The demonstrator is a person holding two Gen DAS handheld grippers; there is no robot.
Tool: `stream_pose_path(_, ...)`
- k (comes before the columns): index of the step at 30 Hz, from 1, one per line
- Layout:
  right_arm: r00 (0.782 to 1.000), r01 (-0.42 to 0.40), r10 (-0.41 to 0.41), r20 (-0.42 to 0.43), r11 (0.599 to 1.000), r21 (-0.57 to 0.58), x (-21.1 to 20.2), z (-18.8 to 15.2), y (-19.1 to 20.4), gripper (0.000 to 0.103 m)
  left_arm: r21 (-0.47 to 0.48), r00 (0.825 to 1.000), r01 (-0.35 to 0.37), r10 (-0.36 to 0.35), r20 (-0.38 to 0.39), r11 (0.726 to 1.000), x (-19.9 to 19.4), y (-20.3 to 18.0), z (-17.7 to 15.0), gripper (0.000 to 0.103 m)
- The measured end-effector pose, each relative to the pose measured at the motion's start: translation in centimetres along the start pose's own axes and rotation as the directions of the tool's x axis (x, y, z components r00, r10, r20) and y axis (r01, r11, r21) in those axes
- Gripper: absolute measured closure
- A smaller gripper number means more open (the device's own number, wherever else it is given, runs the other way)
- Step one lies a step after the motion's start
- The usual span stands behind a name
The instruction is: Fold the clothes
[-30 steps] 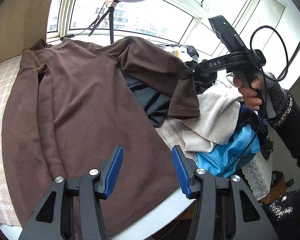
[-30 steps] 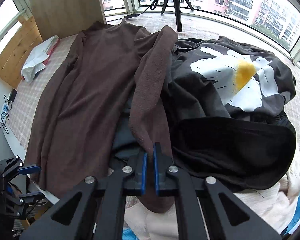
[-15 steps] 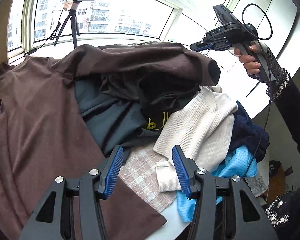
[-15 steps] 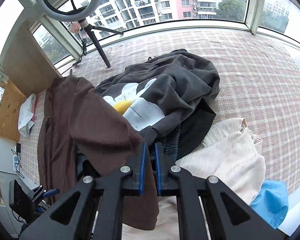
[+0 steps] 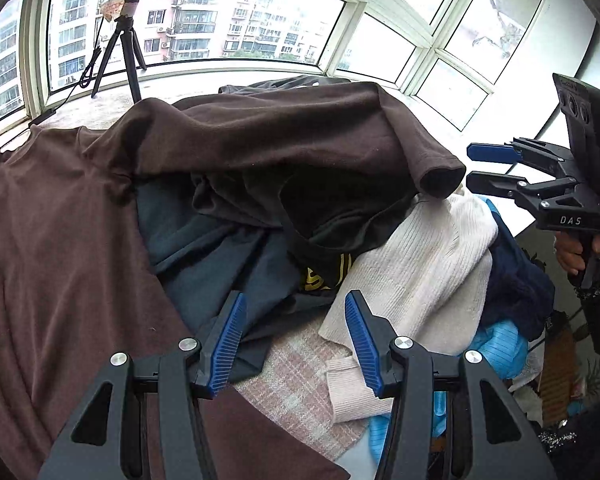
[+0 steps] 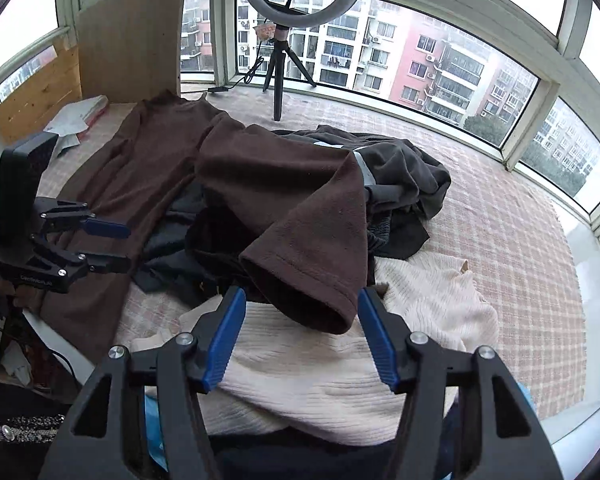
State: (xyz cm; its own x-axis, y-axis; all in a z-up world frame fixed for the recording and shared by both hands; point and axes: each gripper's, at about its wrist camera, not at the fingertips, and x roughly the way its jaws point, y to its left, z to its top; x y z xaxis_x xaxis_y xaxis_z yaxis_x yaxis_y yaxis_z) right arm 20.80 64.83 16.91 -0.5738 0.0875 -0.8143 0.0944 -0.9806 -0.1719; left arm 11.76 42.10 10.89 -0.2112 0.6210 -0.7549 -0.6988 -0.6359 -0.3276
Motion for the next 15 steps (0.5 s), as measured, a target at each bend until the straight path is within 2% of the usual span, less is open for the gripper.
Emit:
stream_pose_path(2,0.995,0.101,-0.101,0.0,0.994,-0.034,1.9,0.4,0.6,0.045,0.001,1.0,-0.005,0.005,0.004,1.0,-0.3,0.3,0.1,0.054)
stream_pose_path(3,0.994,0.106,-0.106,0.003,0.994,-0.003,2.5,0.7,-0.2,0.053,0.004,1.0,-0.007,0.007,0.007,1.0,-0.5,0.4,0.2,0.054)
stream_pose_path(4,0.997,0.075,-0.076,0.003,0.996,0.054,2.8,1.1,-1.5,0.091,0.011,1.0,-0.012,0.012,0.01,1.0,-0.7,0.5,0.4,0.054)
stream_pose_path(5,1.0,0.018,-0.02,0.012,0.991,0.132,2.8,1.2,-3.2,0.098,0.023,1.0,-0.018,0.018,0.014,1.0,-1.0,0.5,0.7,0.054)
stream_pose_path(6,0.997,-0.07,0.063,0.034,0.97,0.233,2.4,1.1,-5.4,0.098,0.037,0.999,-0.027,0.026,0.019,0.999,-1.1,0.7,1.1,0.054)
stream_pose_path(8,0.975,-0.223,0.198,0.103,0.883,0.413,1.6,0.9,-9.9,0.099,0.052,0.998,-0.05,0.049,0.03,0.997,-1.2,1.5,2.1,0.054)
stream_pose_path(10,0.949,-0.315,0.25,0.193,0.774,0.549,0.4,0.3,-14.7,0.099,0.067,0.997,-0.073,0.071,0.041,0.995,-1.4,2.2,3.1,0.054)
stream_pose_path(12,0.923,-0.384,0.261,0.283,0.663,0.642,-0.3,-0.4,-18.6,0.101,0.067,0.995,-0.092,0.089,0.05,0.993,-1.2,3.0,4.3,0.054)
stream_pose_path(13,0.919,-0.395,0.26,0.298,0.633,0.666,-0.2,-0.5,-19.9,0.101,0.062,0.995,-0.093,0.09,0.054,0.994,-1.1,3.4,4.8,0.054)
stream_pose_path(15,0.931,-0.365,0.269,0.248,0.641,0.675,1.0,-0.2,-19.9,0.101,0.057,0.994,-0.095,0.091,0.065,0.994,-0.9,3.8,5.6,0.054)
